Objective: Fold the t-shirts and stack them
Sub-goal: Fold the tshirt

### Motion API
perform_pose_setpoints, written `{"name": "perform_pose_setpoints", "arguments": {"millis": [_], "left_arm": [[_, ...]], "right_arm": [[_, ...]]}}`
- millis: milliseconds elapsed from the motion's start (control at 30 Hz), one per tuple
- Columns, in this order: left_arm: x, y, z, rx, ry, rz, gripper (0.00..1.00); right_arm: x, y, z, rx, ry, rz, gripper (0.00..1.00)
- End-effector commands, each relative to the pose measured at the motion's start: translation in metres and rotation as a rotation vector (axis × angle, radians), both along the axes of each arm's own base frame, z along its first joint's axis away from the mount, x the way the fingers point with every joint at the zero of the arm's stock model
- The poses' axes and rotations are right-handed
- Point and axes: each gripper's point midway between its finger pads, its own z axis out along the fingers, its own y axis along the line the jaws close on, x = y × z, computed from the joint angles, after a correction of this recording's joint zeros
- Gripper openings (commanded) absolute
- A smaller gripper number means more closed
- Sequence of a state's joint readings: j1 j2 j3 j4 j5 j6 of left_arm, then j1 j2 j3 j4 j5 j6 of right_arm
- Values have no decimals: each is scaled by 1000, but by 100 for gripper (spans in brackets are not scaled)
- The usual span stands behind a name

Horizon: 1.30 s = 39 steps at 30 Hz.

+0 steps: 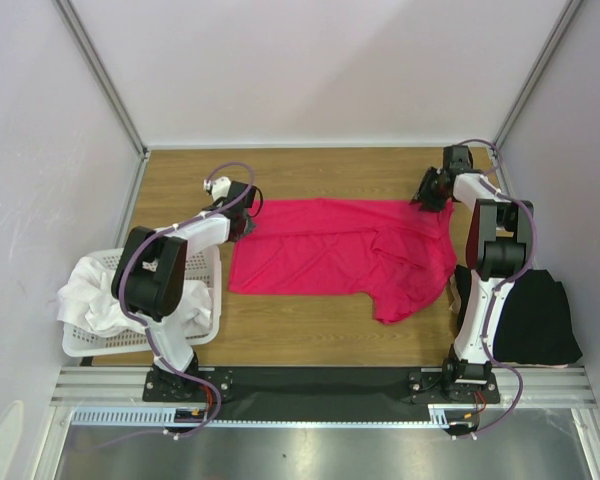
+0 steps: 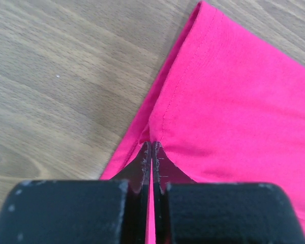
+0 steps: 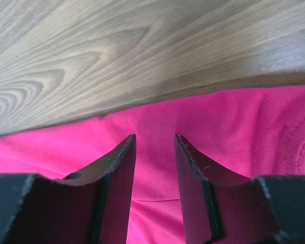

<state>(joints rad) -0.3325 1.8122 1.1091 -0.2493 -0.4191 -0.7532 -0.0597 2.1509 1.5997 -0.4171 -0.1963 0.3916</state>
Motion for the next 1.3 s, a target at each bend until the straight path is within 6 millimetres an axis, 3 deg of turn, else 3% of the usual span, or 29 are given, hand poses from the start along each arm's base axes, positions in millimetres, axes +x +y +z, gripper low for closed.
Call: {"name": "perform_pose_setpoints", "arguments": {"millis": [0, 600, 967, 1167, 1267], "left_arm": [[20, 8, 40, 33, -106, 7, 0], [6, 36, 56, 150, -115, 35, 0], [8, 43, 66, 203, -125, 0, 0], [7, 47, 60, 208, -106, 0, 0], [6, 44, 48, 203, -81, -14, 0]], "right_arm": [[4, -9, 3, -17, -6, -18, 41], [1, -17, -1, -35, 10, -35, 41], [-7, -32, -21, -78, 57, -67, 37], [-11, -35, -23, -83, 63, -75, 37], [-11, -34, -23, -80, 63, -69, 37]]}}
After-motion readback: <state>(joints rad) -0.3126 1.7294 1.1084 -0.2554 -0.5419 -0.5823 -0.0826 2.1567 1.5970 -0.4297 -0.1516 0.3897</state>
